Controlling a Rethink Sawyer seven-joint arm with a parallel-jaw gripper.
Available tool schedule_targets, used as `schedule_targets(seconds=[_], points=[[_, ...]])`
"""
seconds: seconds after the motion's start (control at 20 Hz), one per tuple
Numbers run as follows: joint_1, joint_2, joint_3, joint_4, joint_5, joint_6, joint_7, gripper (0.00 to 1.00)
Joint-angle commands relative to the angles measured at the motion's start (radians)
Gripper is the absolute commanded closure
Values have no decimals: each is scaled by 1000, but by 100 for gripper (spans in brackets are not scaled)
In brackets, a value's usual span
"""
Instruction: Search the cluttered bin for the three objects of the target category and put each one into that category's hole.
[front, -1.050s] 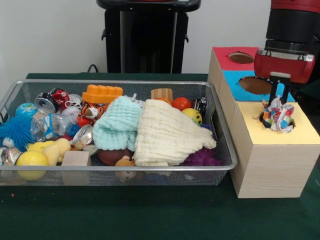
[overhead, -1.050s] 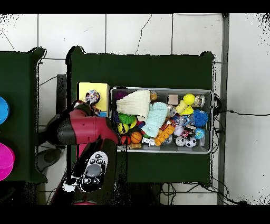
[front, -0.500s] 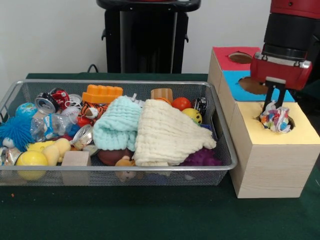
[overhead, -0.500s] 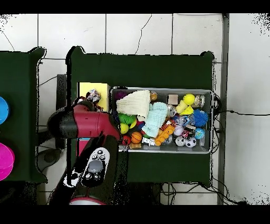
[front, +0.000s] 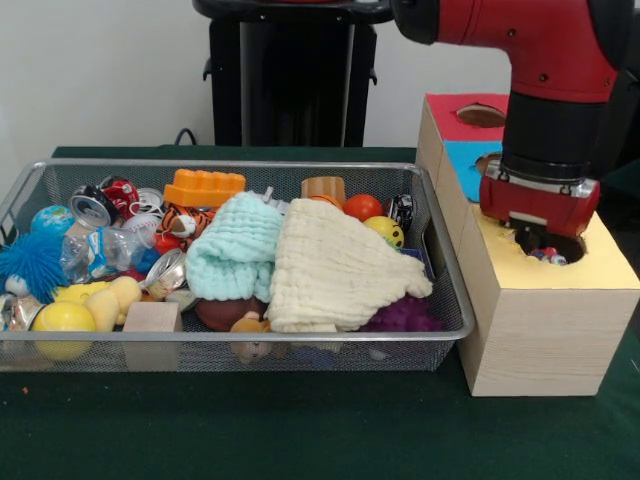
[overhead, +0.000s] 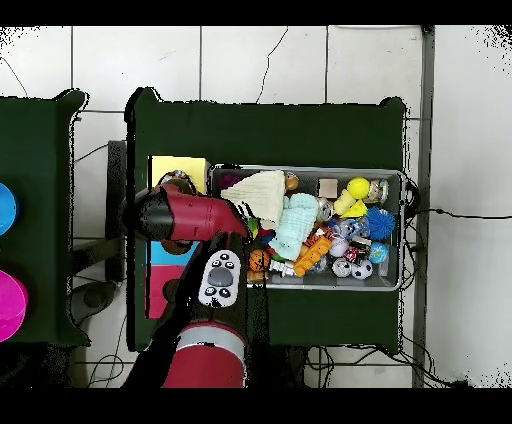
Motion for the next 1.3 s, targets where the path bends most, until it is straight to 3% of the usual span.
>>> schedule_targets(seconds=[0.05,0.35,0.45,0.8,1.0,1.3], points=[[-64,134,85,6,-23,68,46,100],[-157,169,207,-7,-27,81,-20,100],[-163,170,212,-15,-26,95,-16,100],[-119,152,145,-33,-35,160,43,100],[-31,129,20,-59,-49,245,113,100],[21,33,-46,11,-65,224,115,100]])
